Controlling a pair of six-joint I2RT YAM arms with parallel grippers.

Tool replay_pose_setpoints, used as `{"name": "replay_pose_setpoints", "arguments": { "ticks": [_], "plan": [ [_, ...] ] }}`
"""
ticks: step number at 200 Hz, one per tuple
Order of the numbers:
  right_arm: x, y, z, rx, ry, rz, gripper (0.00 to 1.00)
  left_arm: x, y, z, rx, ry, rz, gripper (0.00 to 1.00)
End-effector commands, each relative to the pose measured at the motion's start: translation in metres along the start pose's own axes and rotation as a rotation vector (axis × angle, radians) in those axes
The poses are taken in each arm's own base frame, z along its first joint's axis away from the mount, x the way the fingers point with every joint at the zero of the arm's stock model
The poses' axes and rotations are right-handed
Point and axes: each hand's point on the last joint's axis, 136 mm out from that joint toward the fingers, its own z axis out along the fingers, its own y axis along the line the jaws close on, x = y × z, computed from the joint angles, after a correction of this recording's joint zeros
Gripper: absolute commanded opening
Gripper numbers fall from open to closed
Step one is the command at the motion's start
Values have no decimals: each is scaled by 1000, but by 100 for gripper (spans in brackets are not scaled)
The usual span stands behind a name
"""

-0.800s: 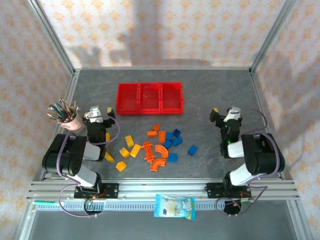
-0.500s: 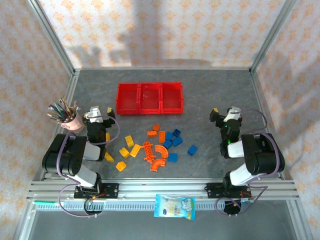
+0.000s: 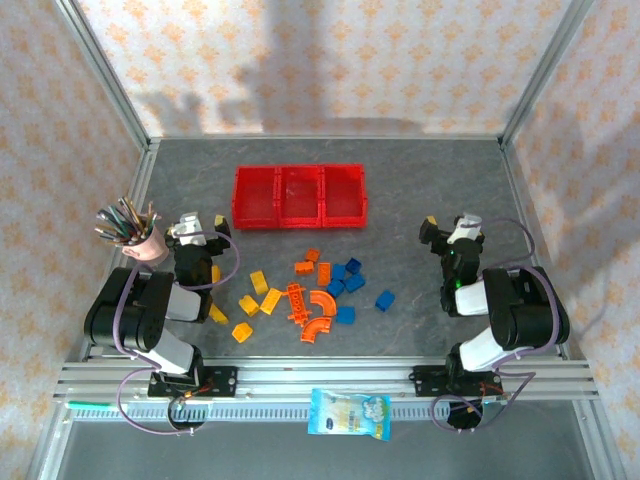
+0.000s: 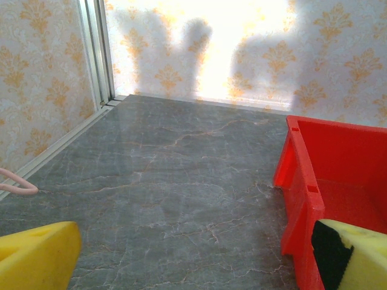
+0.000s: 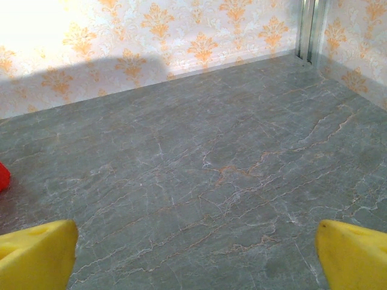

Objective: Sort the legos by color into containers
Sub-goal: Pick up the lego from the center of the table.

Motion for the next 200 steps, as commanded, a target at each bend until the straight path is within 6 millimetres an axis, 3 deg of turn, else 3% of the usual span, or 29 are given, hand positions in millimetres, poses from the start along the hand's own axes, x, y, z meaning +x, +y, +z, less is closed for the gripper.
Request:
{"name": "replay_pose_setpoints", "arguments": {
  "ticks": [1, 60, 152, 167, 178, 200],
  "plan": [
    [-16, 4, 0, -16, -55, -7, 100, -10, -3, 3, 19, -32, 0, 99],
    [-17, 3, -1, -16, -60, -2, 100, -10, -5, 1, 33, -34, 5, 99],
    [-62, 4, -17, 7, -88, 65, 100, -43, -12, -17, 86, -72, -8, 99],
    [-68, 11, -17, -24, -65, 101, 100, -53, -11, -21, 88, -75, -57, 99],
    [-83, 15, -23, -47, -83, 147, 100, -63, -10, -22, 83, -76, -106, 99],
    [-87, 6, -28, 10, -56, 348, 100, -77, -15, -25, 110, -61, -182, 99]
  ]
}}
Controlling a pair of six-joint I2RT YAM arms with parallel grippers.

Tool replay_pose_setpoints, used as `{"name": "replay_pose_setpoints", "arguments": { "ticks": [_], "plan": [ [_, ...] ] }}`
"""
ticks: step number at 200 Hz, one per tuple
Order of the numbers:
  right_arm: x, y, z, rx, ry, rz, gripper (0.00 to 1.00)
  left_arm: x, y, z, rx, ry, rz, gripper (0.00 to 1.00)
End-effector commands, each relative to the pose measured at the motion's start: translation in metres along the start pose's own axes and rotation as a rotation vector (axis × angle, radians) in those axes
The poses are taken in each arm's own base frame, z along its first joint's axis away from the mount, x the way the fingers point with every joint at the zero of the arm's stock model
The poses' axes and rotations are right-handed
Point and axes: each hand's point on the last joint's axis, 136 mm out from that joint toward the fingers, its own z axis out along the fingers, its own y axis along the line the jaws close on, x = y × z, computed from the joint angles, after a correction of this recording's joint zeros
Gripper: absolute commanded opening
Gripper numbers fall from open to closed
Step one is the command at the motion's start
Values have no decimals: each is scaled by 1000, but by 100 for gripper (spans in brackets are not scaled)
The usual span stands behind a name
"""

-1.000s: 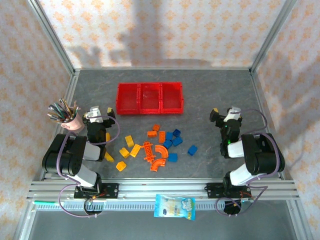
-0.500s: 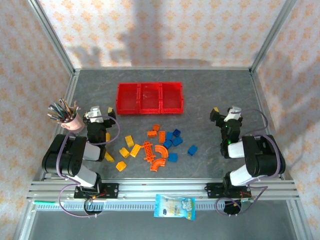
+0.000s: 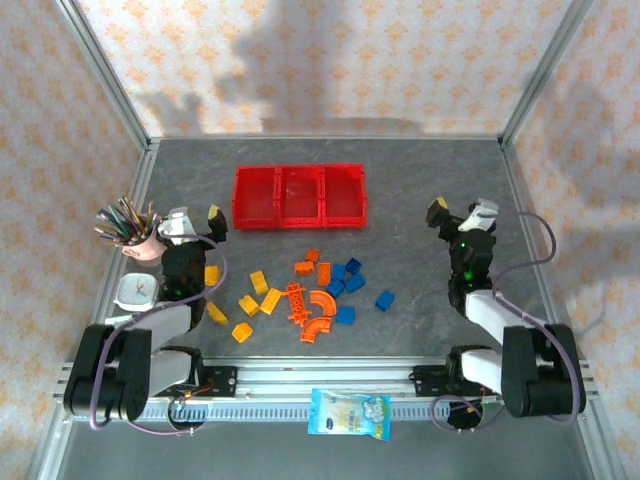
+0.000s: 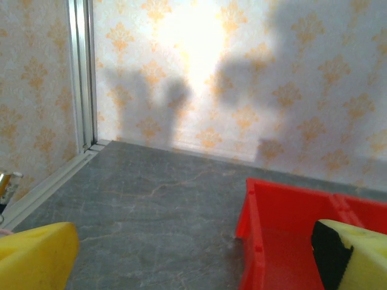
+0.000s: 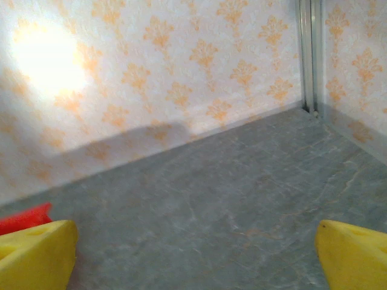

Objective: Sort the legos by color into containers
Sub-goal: Pick up the lego from the center of the table.

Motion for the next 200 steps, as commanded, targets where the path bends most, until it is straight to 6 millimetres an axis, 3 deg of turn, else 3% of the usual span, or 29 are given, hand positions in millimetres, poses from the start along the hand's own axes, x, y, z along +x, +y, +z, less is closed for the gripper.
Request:
{"name": "replay_pose_setpoints", "arguments": {
  "ticks": [1, 16, 46, 84, 153, 200],
  "plan": [
    [-2, -8, -3, 71, 57, 218, 100, -7, -7, 2, 26, 53, -98, 100],
    [10, -19, -6, 154, 130, 337, 100, -11, -9, 0, 33, 67, -218, 99],
    [24, -4, -4, 100, 248, 352, 99, -1, 2, -11, -16, 71, -404, 99],
    [38, 10, -6, 70, 369, 307, 100, 11, -15, -16, 55, 197, -453, 99],
    [80, 64, -23, -93, 622, 225, 100, 32, -68, -40, 131, 436, -491, 99],
    [106, 109, -45, -175, 740, 91, 100, 68, -117, -67, 166, 660, -457, 99]
  ]
}}
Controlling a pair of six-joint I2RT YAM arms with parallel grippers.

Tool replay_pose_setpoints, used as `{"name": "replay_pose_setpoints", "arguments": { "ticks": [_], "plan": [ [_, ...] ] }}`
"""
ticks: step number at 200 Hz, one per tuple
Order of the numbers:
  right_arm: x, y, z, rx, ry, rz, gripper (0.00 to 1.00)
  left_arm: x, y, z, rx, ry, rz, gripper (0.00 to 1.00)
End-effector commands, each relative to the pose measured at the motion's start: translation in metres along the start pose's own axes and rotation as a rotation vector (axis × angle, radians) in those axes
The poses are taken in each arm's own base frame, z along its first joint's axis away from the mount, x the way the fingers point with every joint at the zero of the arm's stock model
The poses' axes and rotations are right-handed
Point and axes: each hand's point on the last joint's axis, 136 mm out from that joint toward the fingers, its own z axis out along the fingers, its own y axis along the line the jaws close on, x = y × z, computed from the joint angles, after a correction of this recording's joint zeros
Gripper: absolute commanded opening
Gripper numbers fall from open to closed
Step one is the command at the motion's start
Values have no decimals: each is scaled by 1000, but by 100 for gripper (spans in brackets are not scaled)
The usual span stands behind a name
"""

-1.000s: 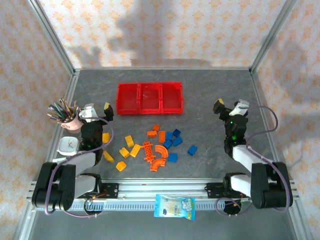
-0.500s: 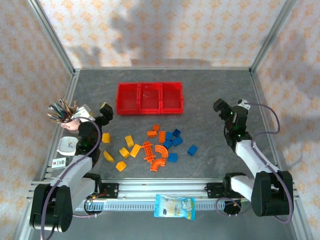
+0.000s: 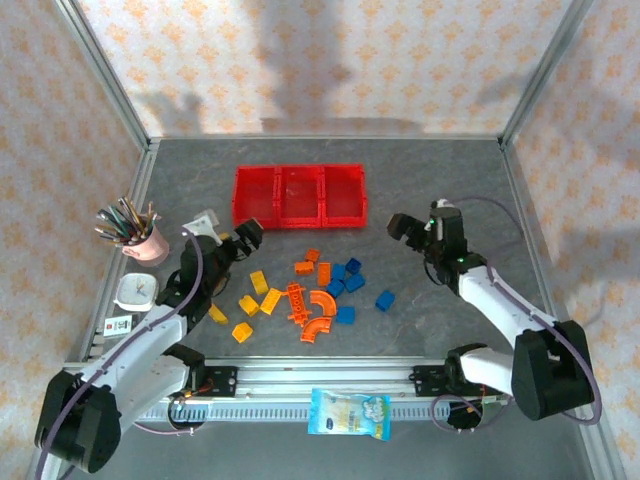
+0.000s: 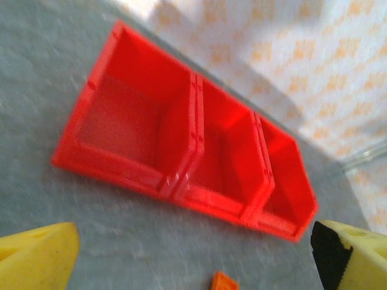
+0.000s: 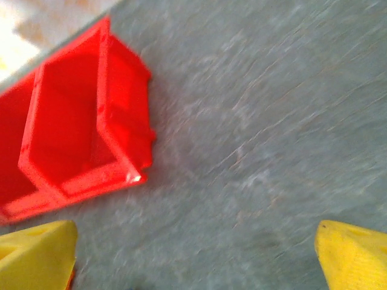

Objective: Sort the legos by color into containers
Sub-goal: Pick up the lego from the center of the table.

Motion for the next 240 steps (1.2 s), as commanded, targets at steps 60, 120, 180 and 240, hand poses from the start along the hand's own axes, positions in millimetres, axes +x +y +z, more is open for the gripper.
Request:
{"name": "replay_pose_setpoints", "arguments": {
  "ticks": [60, 120, 180, 240],
  "plan": [
    [74, 61, 6, -82, 206, -160, 100, 89, -26, 19, -163, 310, 122, 93],
    [88, 71, 12, -115, 225, -149, 100, 132, -40, 44, -271, 420, 319, 92],
    [84, 69, 13, -97, 209, -160, 100, 157, -30, 63, -352, 484, 406, 87],
    [85, 67, 14, -89, 209, -162, 100, 175, -18, 73, -400, 528, 456, 76]
  ]
}}
